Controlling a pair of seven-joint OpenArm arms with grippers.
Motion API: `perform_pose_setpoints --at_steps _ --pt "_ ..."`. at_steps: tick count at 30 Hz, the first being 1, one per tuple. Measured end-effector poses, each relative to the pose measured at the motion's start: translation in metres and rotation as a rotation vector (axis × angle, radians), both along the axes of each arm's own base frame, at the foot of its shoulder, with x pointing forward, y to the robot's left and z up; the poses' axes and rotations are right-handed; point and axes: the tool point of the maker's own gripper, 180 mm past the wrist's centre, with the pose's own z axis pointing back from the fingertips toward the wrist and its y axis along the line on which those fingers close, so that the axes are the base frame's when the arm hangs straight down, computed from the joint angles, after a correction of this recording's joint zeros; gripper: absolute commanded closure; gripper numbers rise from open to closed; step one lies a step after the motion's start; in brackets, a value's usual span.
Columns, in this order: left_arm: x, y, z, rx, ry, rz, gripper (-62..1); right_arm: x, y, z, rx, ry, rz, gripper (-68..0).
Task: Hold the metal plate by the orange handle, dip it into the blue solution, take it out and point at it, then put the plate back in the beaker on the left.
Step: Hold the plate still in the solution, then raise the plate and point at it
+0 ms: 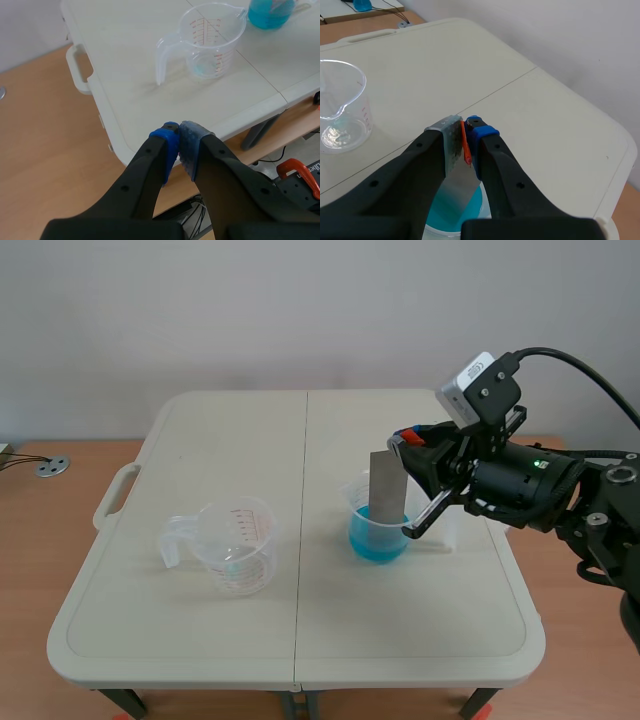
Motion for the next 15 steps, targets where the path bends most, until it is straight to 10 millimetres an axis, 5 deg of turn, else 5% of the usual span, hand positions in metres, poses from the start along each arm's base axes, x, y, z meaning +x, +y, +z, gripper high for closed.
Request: perform_pose_setpoints --at_steps 7,15 --pt "0.0 0.0 0.0 0.0 0.0 0.0 -1.5 0.002 -0.004 0.005 -0.022 -0.014 -0.007 -1.3" --pt "0.0 -0.001 0.0 -0.004 0.003 -0.004 -1.5 0.006 -0.005 0.041 -0.044 -0.115 -0.004 -1.3"
